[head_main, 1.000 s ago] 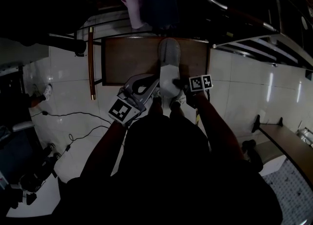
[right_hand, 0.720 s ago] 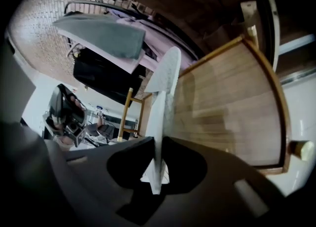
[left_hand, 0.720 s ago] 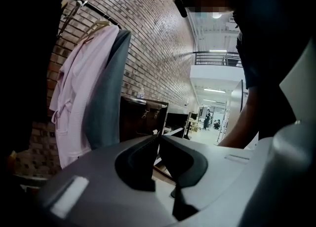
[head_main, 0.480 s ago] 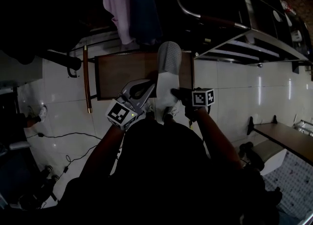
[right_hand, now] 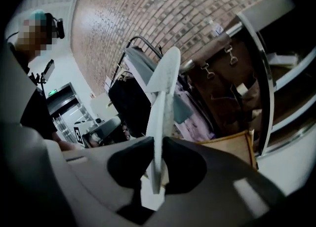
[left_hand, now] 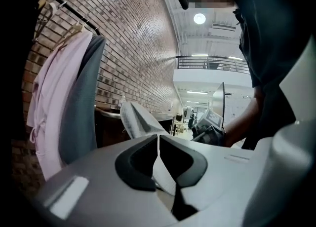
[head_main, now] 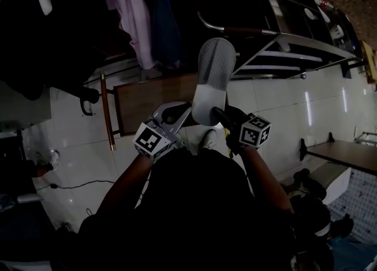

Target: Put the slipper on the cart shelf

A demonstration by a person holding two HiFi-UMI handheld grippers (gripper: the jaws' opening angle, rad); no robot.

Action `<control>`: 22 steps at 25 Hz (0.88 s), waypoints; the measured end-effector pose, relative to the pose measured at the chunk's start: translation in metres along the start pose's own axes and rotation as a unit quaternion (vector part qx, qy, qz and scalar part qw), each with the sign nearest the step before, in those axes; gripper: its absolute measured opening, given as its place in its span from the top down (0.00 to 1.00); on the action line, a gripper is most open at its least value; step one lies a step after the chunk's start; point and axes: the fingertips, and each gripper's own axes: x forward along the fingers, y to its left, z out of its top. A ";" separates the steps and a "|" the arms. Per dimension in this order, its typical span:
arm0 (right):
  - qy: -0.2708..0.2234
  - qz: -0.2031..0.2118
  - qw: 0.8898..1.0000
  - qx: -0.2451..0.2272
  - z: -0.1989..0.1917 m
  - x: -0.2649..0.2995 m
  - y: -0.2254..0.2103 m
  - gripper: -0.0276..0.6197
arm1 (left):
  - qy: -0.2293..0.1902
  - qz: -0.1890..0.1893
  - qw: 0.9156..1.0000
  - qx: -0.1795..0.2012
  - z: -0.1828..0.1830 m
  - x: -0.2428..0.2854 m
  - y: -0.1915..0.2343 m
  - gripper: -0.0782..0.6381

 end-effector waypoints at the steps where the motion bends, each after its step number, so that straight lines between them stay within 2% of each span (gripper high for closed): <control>1: -0.013 -0.004 1.000 -0.015 0.007 -0.003 0.005 0.86 | 0.002 -0.003 1.000 0.001 0.002 -0.001 -0.001 0.87; 7: -0.078 -0.017 0.991 -0.111 0.048 -0.027 0.024 0.86 | 0.001 0.000 1.000 0.010 0.021 0.006 -0.010 0.87; 12: -0.136 -0.012 0.977 -0.162 0.084 -0.049 0.036 0.86 | -0.013 0.012 1.000 0.019 0.045 0.015 -0.017 0.89; 17: -0.153 -0.024 0.956 -0.249 0.110 -0.073 0.051 0.86 | -0.018 0.020 0.999 0.026 0.062 0.029 -0.027 0.89; 19: -0.158 -0.022 0.951 -0.264 0.116 -0.080 0.054 0.86 | -0.022 0.019 0.999 0.029 0.065 0.035 -0.030 0.89; 22: -0.163 -0.016 0.949 -0.268 0.121 -0.087 0.052 0.86 | -0.017 0.014 0.999 0.030 0.072 0.043 -0.037 0.89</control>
